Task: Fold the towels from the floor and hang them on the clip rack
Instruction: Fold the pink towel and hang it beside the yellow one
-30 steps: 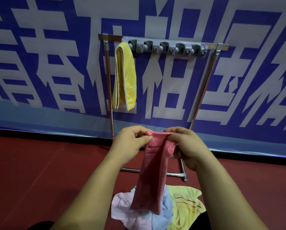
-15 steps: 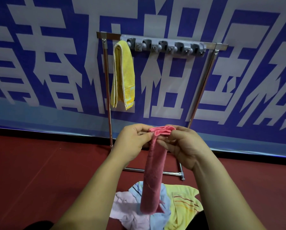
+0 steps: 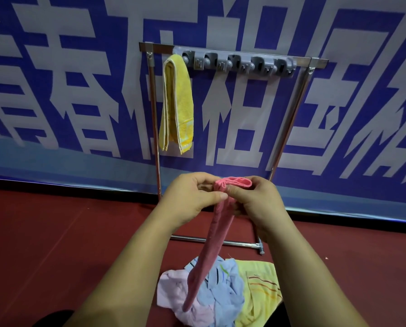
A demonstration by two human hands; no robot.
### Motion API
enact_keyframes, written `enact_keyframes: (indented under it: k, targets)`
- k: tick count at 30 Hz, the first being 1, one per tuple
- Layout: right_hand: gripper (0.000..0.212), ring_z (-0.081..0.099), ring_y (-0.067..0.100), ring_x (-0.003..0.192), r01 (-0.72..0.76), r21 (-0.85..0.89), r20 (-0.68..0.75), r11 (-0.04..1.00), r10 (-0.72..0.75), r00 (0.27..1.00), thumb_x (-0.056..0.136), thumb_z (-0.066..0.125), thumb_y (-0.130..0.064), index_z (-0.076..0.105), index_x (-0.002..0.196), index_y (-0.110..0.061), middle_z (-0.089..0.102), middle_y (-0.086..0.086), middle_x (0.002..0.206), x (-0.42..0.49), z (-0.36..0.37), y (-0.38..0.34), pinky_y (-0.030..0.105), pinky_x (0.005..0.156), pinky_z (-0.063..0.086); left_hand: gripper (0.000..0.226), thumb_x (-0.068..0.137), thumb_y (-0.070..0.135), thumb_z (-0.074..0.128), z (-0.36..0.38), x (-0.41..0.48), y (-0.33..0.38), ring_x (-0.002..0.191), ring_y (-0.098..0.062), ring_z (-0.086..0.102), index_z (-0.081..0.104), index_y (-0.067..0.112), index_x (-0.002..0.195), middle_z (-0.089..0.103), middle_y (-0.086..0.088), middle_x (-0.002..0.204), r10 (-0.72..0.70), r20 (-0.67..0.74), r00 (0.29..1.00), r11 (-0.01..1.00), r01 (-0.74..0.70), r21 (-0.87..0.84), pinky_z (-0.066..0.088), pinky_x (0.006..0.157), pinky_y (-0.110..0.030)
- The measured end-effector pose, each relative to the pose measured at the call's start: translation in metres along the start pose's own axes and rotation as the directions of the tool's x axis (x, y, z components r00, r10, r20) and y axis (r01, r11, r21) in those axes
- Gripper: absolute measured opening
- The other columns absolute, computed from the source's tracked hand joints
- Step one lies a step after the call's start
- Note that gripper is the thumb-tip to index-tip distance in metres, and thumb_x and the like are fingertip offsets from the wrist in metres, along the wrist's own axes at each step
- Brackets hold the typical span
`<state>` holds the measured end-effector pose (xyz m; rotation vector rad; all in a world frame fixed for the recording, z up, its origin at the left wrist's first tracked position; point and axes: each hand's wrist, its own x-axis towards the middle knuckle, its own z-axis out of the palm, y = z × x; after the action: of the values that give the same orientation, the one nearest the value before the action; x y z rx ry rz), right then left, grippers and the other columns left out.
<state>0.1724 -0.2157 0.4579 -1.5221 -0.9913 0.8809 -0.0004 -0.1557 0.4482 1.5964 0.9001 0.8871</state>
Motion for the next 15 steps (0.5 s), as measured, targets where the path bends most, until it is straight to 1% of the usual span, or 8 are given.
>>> enact_keyframes:
  k: [2,4,5,7,9,12,14,15]
  targets:
    - [0.020,0.070,0.046,0.073,0.046,-0.059,-0.004,0.997,-0.046,0.999,0.086,0.086,-0.023,0.075,0.096,-0.010,0.078,0.018,0.084,0.001,0.000,0.000,0.051,0.068,0.063,0.023,0.088,0.006,0.084,0.000,0.001,0.000,0.097,-0.014,0.079,0.082,0.022,0.104,0.084,0.003,0.097,0.019,-0.051,0.999,0.999,-0.017,0.039,0.062,0.097,-0.039]
    - [0.010,0.074,0.040,0.078,0.093,-0.113,0.022,0.989,-0.091,0.996,0.090,0.081,-0.022,0.077,0.094,-0.014,0.078,0.013,0.083,0.003,-0.002,0.000,0.052,0.068,0.062,0.020,0.089,0.008,0.084,-0.002,0.001,0.000,0.096,-0.016,0.079,0.083,0.023,0.101,0.083,0.003,0.096,0.028,-0.075,0.997,0.999,-0.024,0.043,0.062,0.099,-0.045]
    - [0.005,0.075,0.031,0.075,0.107,-0.131,0.036,0.986,-0.103,0.994,0.093,0.079,-0.021,0.079,0.094,-0.016,0.079,0.006,0.080,0.005,-0.005,0.000,0.046,0.065,0.063,0.019,0.089,0.009,0.085,-0.003,0.002,0.000,0.097,-0.017,0.078,0.083,0.024,0.101,0.083,0.002,0.096,0.025,-0.077,0.997,0.999,-0.022,0.048,0.061,0.100,-0.047]
    - [0.006,0.069,0.004,0.064,0.133,-0.181,0.081,0.975,-0.120,0.990,0.097,0.075,-0.020,0.081,0.098,-0.019,0.077,-0.008,0.074,0.006,-0.012,-0.004,0.028,0.058,0.054,0.020,0.087,0.011,0.087,-0.007,0.003,0.001,0.100,-0.023,0.078,0.083,0.025,0.101,0.083,0.001,0.097,0.021,-0.065,0.998,0.998,-0.016,0.063,0.060,0.101,-0.052]
    - [0.010,0.071,-0.002,0.073,0.160,-0.249,0.129,0.955,-0.131,0.983,0.098,0.073,-0.025,0.083,0.101,-0.023,0.079,-0.014,0.081,0.007,-0.020,-0.007,0.027,0.069,0.054,0.020,0.086,0.012,0.088,-0.011,0.003,0.003,0.101,-0.027,0.077,0.084,0.026,0.100,0.082,-0.001,0.097,0.024,-0.043,0.999,0.996,-0.020,0.083,0.060,0.100,-0.054]
    - [0.013,0.074,0.003,0.092,0.214,-0.292,0.179,0.932,-0.166,0.970,0.100,0.071,-0.029,0.083,0.104,-0.028,0.081,-0.013,0.093,0.008,-0.028,-0.015,0.035,0.088,0.059,0.020,0.088,0.009,0.086,-0.015,0.003,0.007,0.096,-0.018,0.077,0.083,0.024,0.101,0.082,-0.001,0.096,0.035,-0.028,0.999,0.997,-0.033,0.068,0.064,0.093,-0.041]
    - [0.013,0.074,0.005,0.092,0.237,-0.293,0.194,0.926,-0.185,0.963,0.102,0.069,-0.029,0.082,0.102,-0.028,0.081,-0.012,0.092,0.009,-0.028,-0.019,0.040,0.091,0.060,0.020,0.091,0.006,0.082,-0.015,0.004,0.010,0.091,-0.011,0.076,0.082,0.022,0.102,0.082,0.000,0.095,0.047,-0.031,0.998,0.997,-0.046,0.056,0.061,0.086,-0.029]
    - [0.012,0.074,0.008,0.091,0.249,-0.302,0.187,0.920,-0.199,0.962,0.101,0.070,-0.029,0.082,0.099,-0.027,0.080,-0.011,0.091,0.008,-0.027,-0.021,0.044,0.091,0.060,0.020,0.092,0.004,0.080,-0.015,0.004,0.012,0.091,-0.011,0.076,0.082,0.021,0.104,0.082,0.000,0.096,0.050,-0.030,0.998,0.998,-0.049,0.048,0.061,0.085,-0.027]
